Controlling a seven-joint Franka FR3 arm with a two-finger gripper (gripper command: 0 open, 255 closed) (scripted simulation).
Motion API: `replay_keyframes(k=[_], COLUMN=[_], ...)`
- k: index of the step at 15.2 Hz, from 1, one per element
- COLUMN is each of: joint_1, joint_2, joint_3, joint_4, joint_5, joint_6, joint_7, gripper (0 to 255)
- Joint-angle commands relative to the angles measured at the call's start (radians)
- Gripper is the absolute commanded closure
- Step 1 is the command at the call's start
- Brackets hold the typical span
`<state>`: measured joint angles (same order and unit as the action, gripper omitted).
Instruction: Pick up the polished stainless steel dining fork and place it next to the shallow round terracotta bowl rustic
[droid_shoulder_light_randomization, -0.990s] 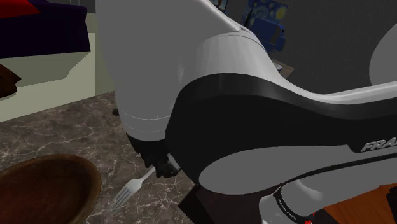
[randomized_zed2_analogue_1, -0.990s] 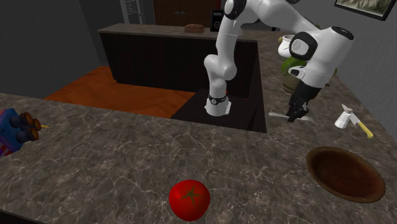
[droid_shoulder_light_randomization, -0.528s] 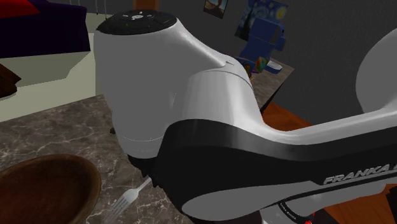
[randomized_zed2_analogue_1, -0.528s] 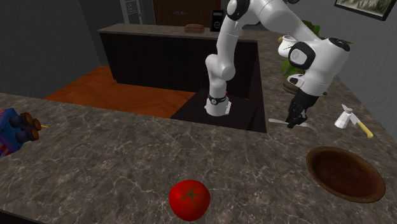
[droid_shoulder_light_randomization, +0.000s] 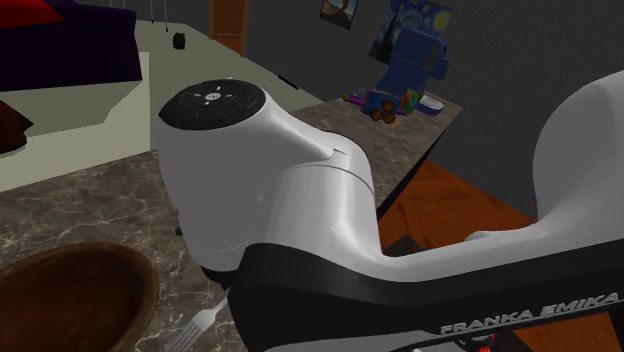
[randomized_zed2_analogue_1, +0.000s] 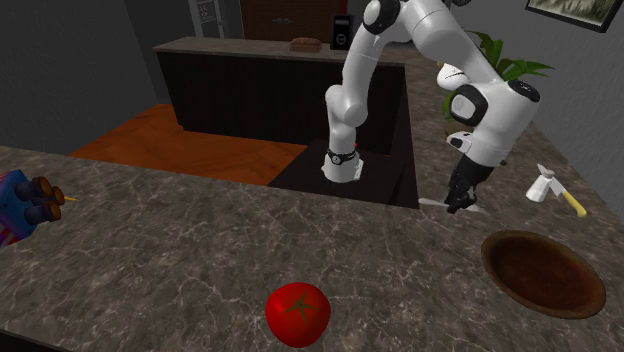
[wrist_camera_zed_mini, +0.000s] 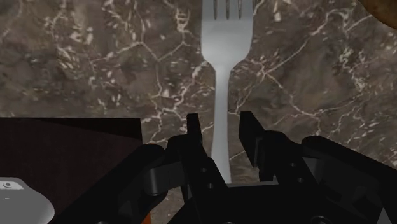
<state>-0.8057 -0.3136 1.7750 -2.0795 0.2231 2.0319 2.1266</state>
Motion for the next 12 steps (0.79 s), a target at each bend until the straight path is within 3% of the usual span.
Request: replay_keyframes(k=[1, 10, 12], joint_1=[-0.020, -0.132, -0.132], joint_2=[-0.015, -0.097, -0.097], joint_3=[0.025, 0.149, 0.149], joint_4=[-0.013, -0.058, -0.058], joint_5=[0.018, 0.113, 0.113], joint_6=[0.022, 0.119, 0.119], joint_7=[-0.007, -0.062, -0.062], gripper=[255, 255, 255])
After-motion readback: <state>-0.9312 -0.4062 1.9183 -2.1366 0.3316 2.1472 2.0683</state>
